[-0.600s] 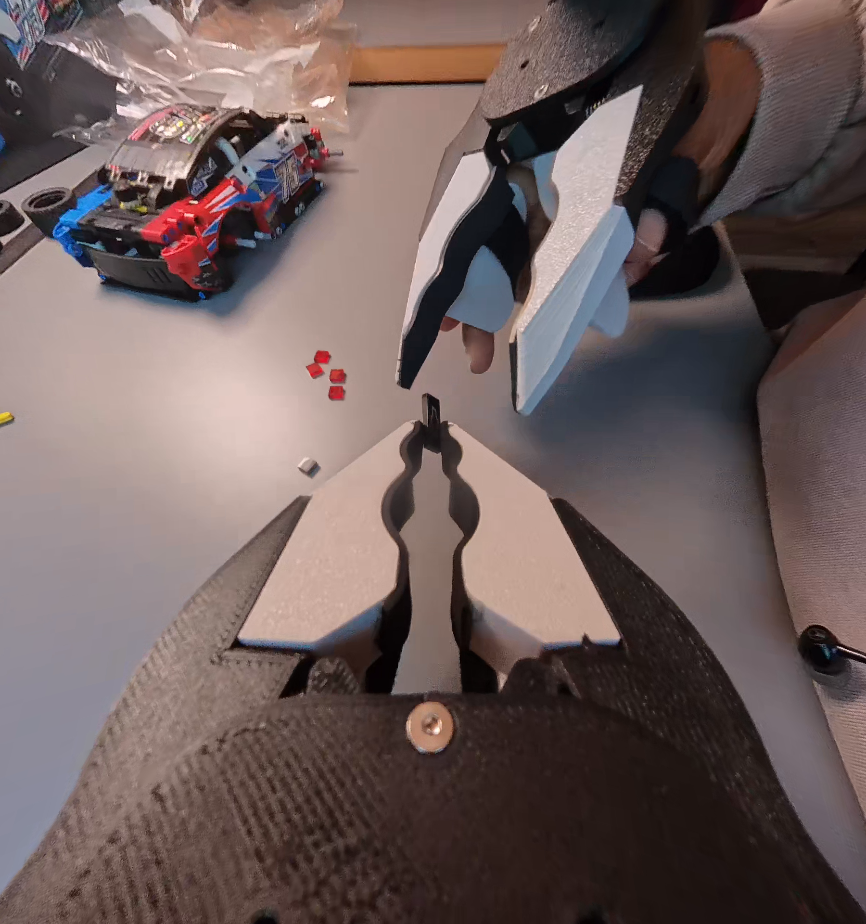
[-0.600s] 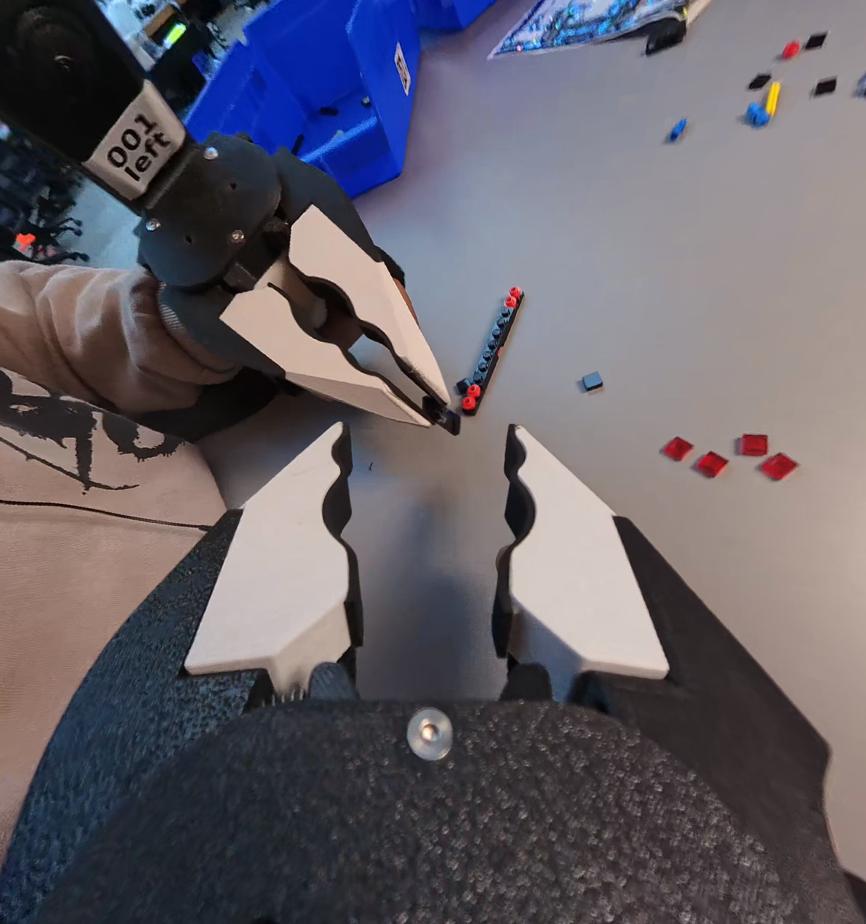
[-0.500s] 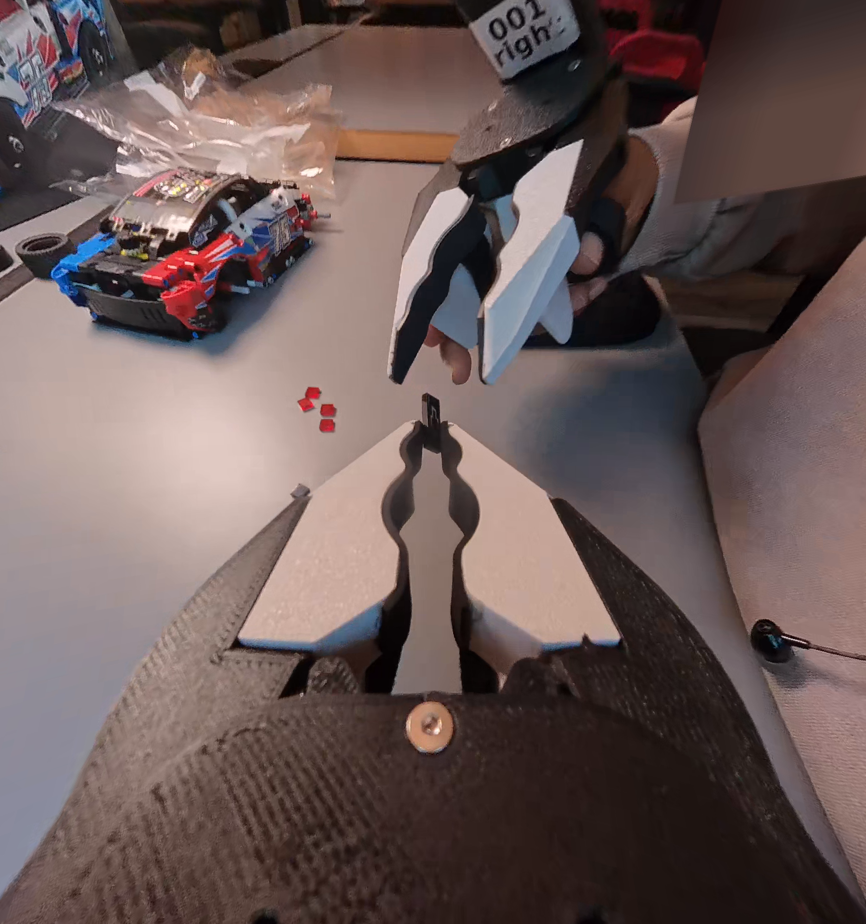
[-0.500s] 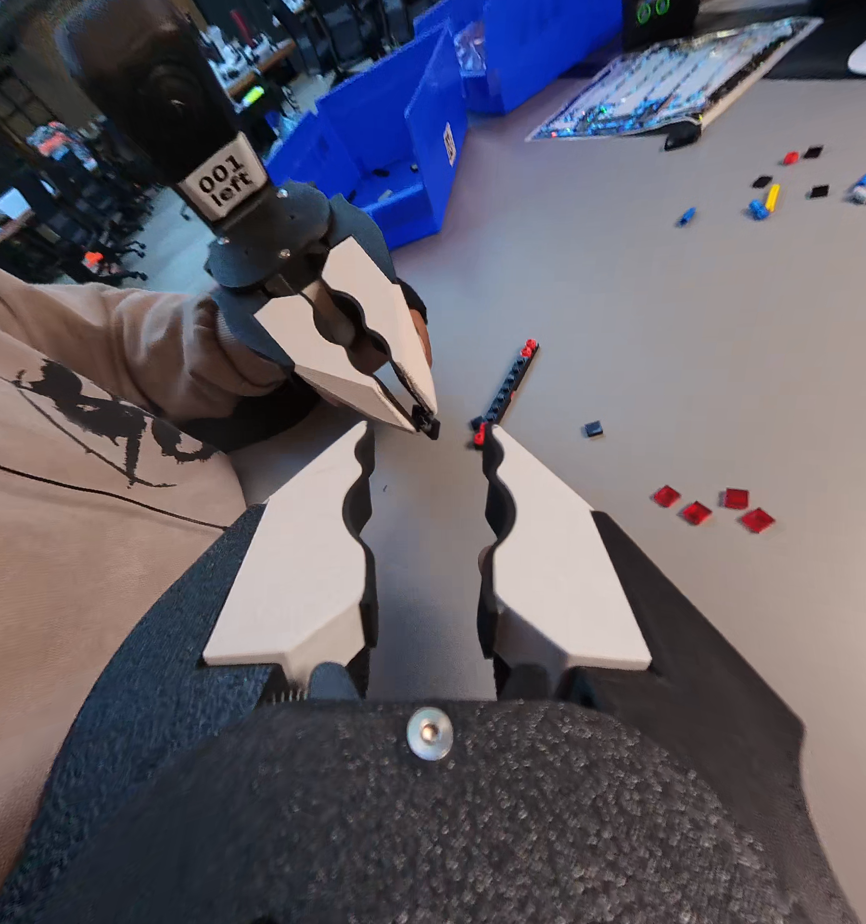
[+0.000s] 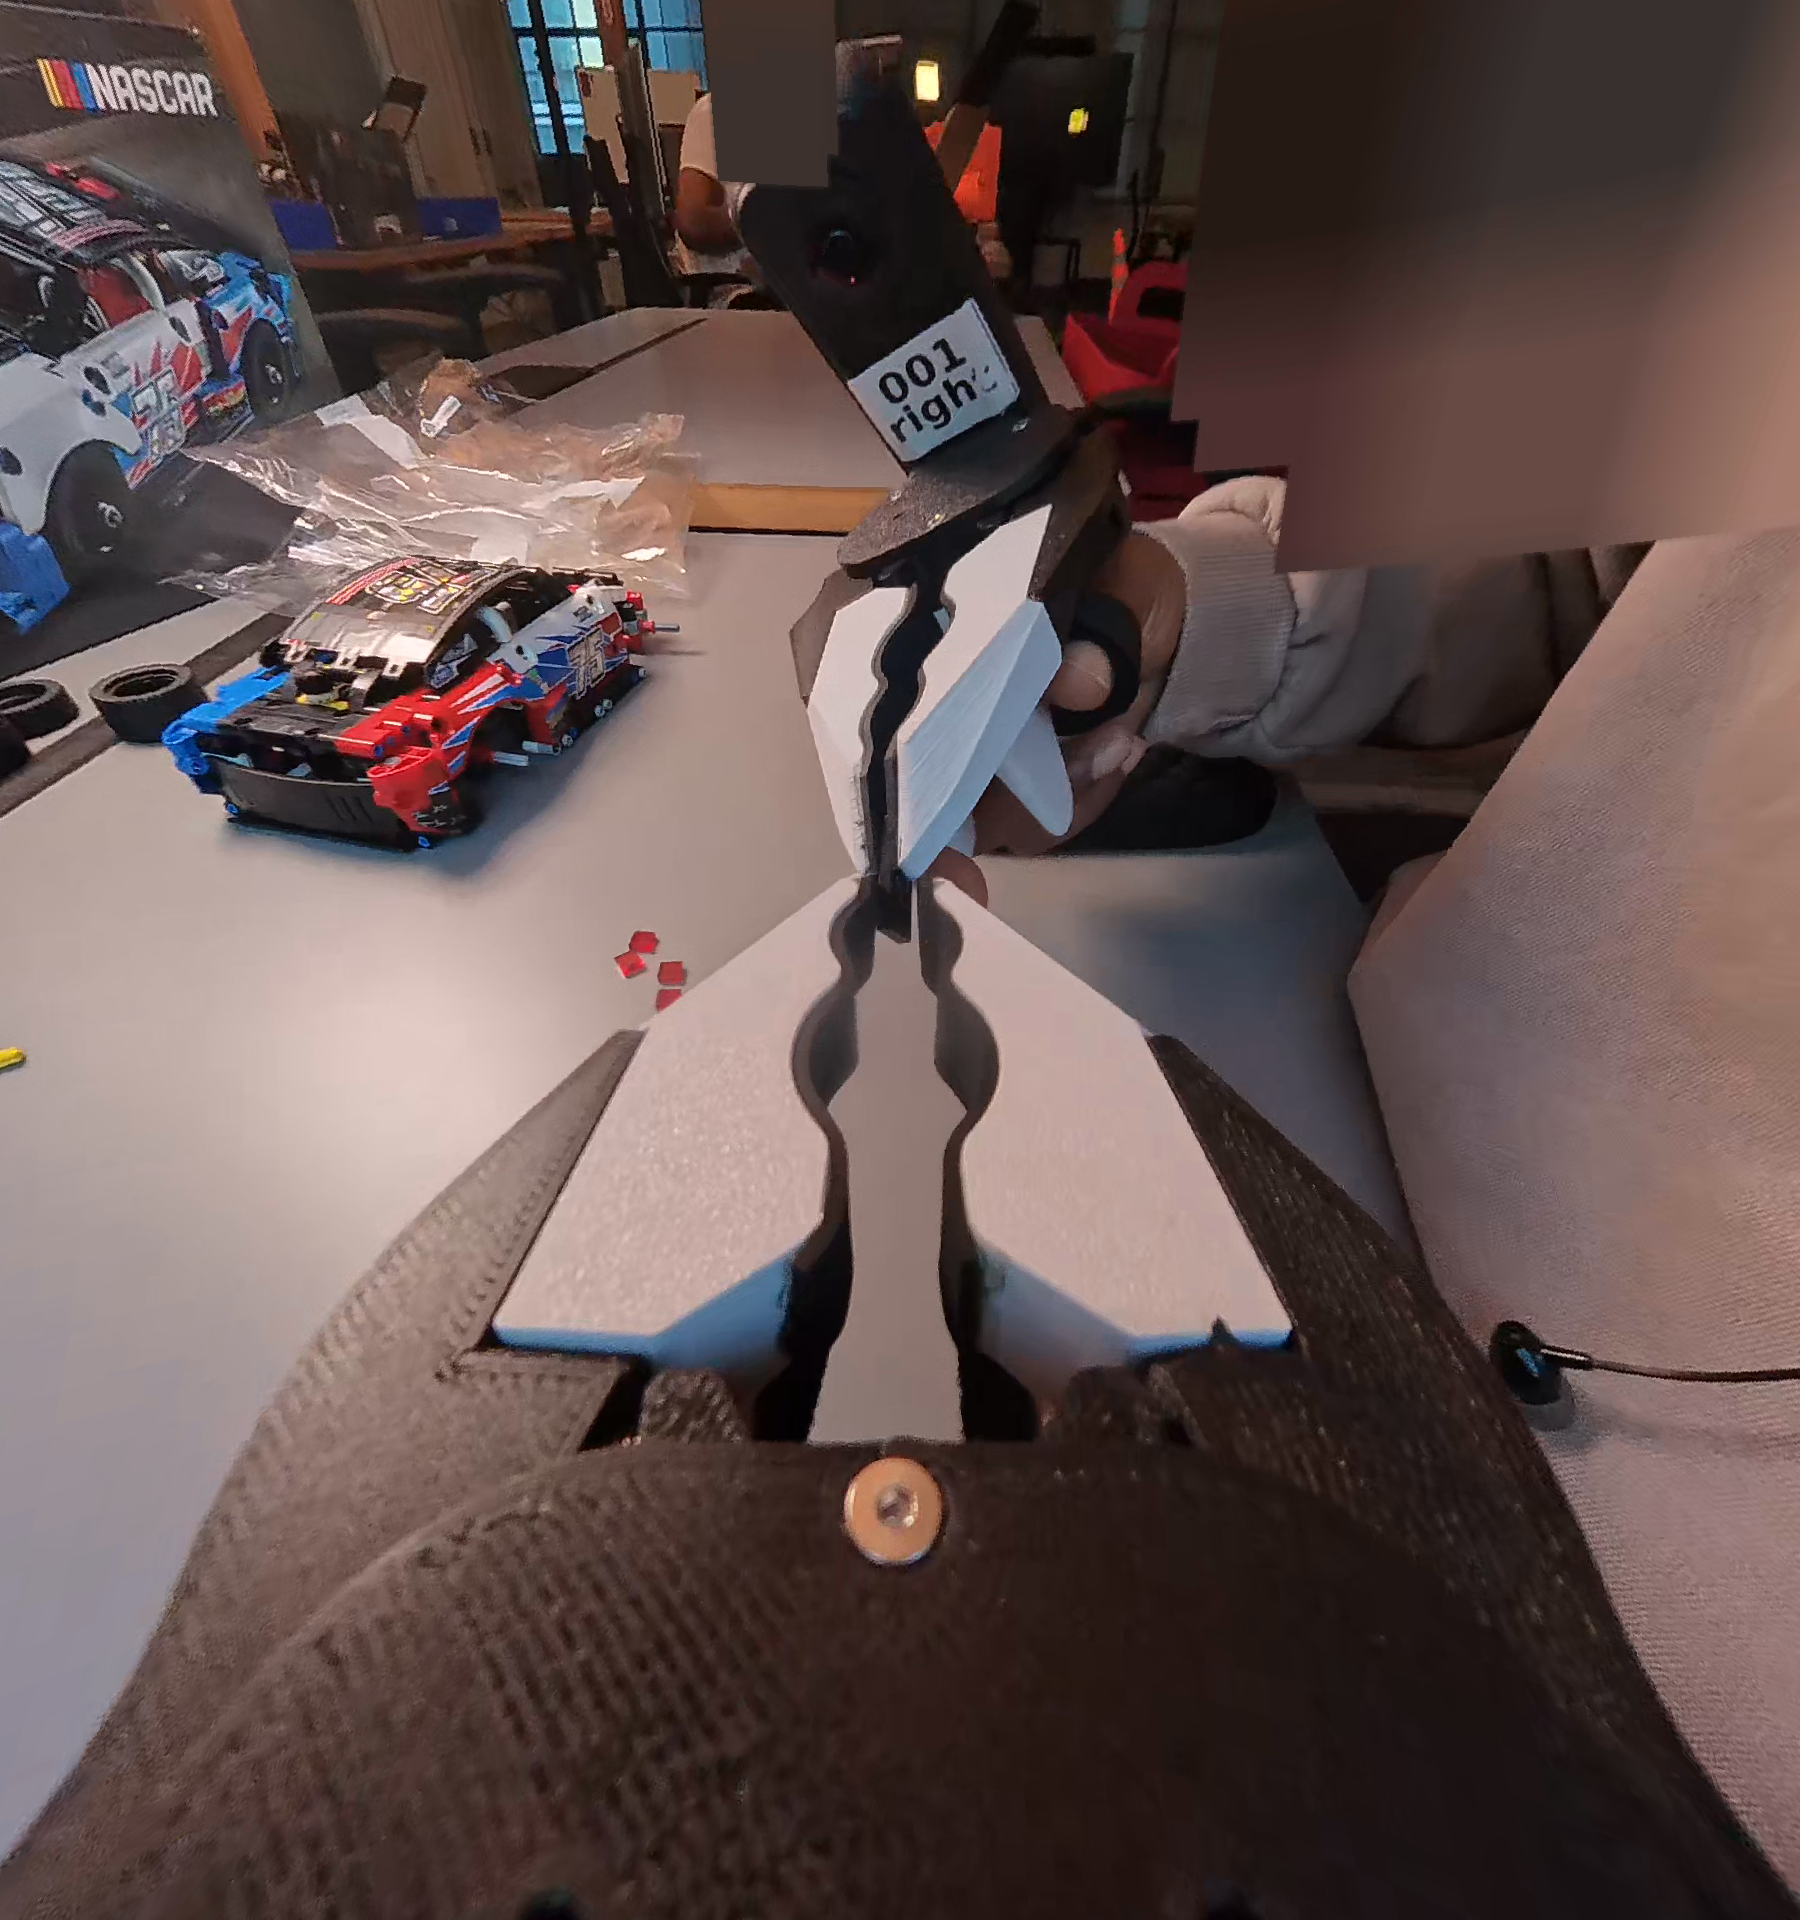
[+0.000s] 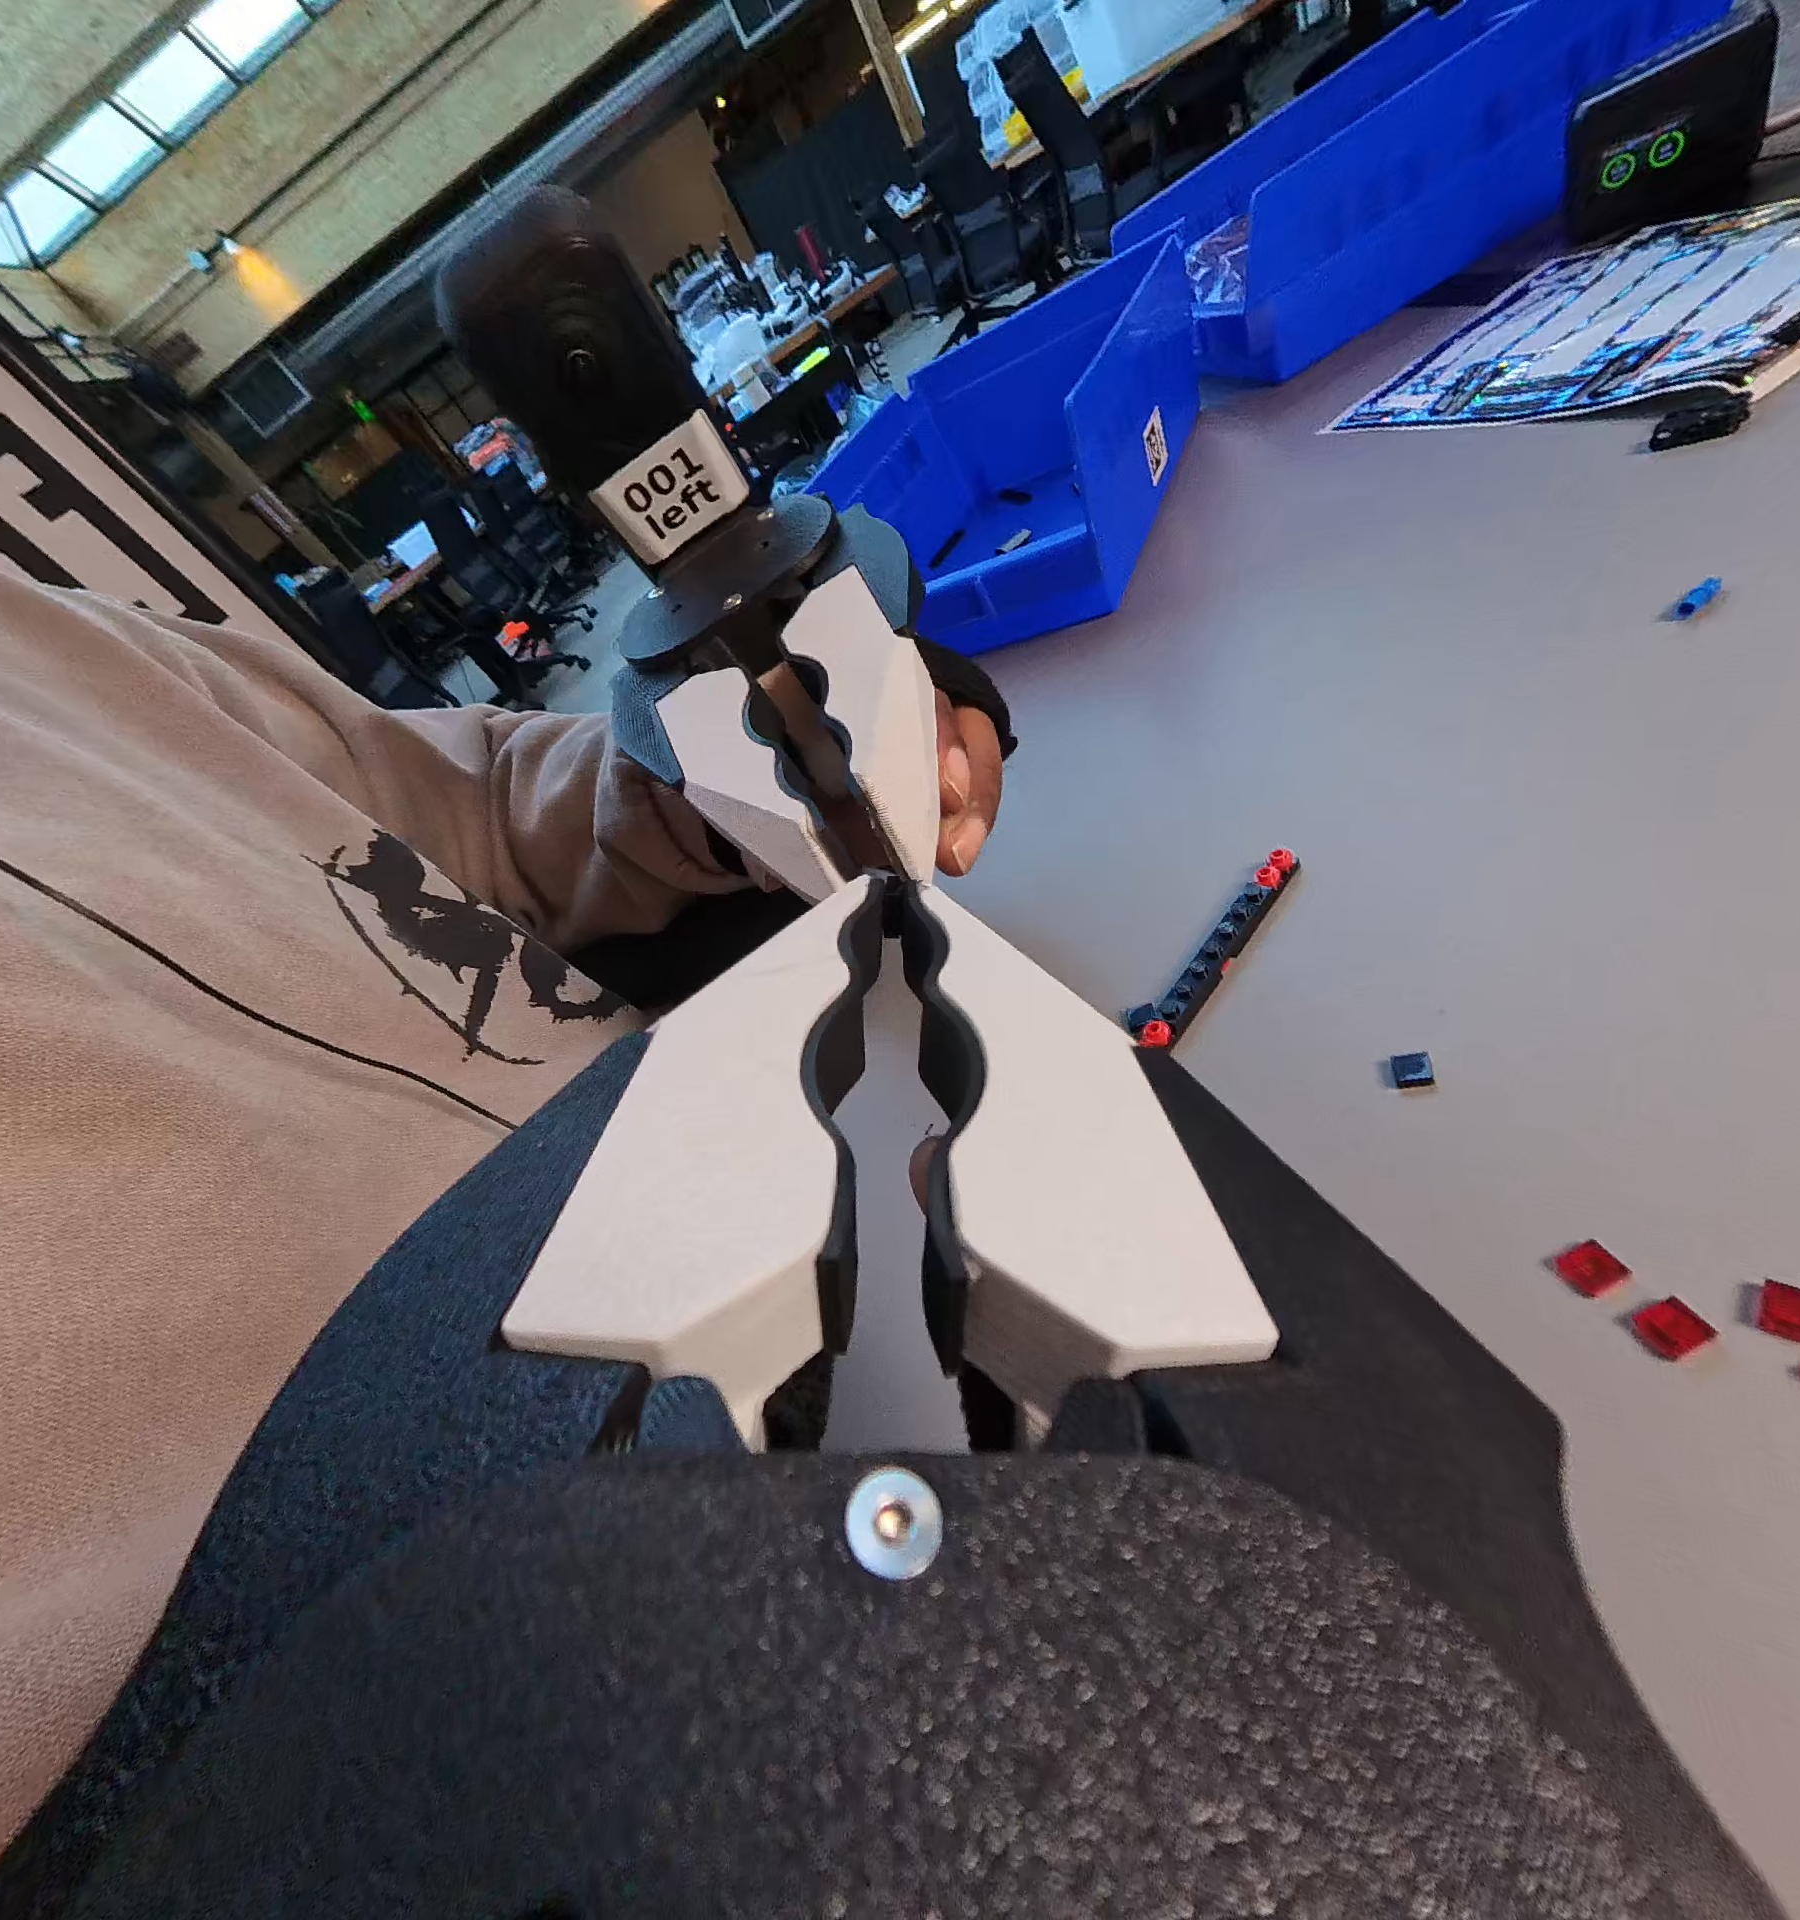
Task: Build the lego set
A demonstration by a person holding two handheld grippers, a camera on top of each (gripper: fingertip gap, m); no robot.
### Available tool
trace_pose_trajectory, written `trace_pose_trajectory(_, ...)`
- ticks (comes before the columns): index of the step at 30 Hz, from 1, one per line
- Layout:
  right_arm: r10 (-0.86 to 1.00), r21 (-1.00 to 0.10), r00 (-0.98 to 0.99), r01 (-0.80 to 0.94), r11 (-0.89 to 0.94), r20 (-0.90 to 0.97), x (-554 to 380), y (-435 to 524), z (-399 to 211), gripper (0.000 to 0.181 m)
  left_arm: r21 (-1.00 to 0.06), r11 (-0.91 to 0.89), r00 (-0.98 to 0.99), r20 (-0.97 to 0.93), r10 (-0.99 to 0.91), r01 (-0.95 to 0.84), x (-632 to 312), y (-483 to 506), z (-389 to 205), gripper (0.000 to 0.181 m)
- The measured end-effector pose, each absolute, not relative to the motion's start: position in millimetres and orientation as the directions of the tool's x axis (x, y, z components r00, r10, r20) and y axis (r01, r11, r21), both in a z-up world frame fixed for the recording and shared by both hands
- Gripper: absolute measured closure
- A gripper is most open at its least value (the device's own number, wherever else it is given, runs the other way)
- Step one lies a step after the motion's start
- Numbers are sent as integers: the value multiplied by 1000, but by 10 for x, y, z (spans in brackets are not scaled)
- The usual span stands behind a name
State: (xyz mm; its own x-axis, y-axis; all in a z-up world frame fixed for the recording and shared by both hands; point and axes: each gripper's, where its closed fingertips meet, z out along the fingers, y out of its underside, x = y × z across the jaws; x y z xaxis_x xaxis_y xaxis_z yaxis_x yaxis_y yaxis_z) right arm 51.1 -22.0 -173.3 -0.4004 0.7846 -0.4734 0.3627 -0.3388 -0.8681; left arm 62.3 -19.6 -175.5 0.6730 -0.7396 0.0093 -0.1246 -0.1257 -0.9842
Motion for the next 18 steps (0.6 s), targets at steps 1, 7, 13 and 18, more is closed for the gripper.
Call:
trace_pose_trajectory(1, 787, -875, -406, 346, -338, -464, 513, -211, -1710, 181, -987, -142, 660, 56, -750, -77, 625, -204, -1721, 169)
trace_pose_trajectory(7, 721, -863, -476, 241, -444, -503, 477, -219, -1463, 181, -966, -223, 582, 258, -771, 133, 595, -221, -1536, 163)
trace_pose_trajectory(13, 727, -895, -528, 183, -407, -439, 450, -275, -1346, 181, -945, -245, 542, 326, -774, 218, 540, -251, -1375, 181)
trace_pose_trajectory(18, 766, -940, -547, 152, -305, -337, 492, -316, -1256, 177, -941, -245, 507, 332, -795, 232, 573, -299, -1271, 181)
